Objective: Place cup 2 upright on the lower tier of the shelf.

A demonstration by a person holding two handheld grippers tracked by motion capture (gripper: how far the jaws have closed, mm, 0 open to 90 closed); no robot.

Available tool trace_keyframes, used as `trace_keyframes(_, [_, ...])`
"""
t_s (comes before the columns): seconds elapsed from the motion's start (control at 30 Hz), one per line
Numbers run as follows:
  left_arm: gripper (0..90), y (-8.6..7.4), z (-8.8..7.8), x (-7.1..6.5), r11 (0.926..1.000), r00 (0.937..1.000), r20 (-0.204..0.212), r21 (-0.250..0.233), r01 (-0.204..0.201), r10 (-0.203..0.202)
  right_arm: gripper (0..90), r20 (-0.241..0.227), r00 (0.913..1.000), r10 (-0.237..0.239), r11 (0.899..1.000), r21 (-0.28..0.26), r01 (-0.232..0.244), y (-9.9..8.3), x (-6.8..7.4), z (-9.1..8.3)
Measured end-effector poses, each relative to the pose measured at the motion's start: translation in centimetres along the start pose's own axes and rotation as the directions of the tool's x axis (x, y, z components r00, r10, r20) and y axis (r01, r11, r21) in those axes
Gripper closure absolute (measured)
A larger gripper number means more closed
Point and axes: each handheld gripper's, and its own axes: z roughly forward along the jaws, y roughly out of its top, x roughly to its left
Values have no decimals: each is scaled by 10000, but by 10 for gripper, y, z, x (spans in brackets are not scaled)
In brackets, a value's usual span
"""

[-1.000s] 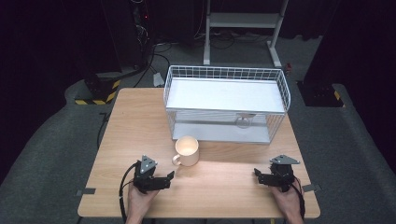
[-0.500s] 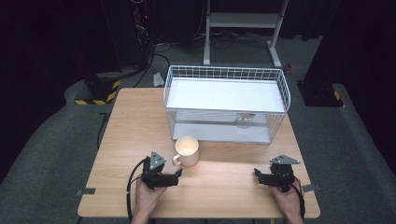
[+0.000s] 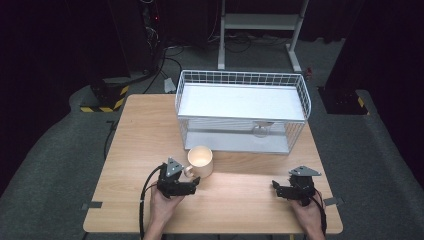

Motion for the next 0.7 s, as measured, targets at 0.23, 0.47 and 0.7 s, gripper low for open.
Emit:
trace_keyframes(0.23, [135,5,8,-1,10000,10000,-43,27,-66,66,142,1,10000,12,10000,-3,-12,0,0,0])
trace_keyframes(0.47, [106,12,16,-2,9999,9999,95,0,-101,101,142,-3,10000,7,10000,-5,-7,0,0,0])
trace_keyframes(0.7, [94,16,22,-2,10000,9999,83,64,-73,72,142,-3,10000,11,10000,-2,-11,0,0,0])
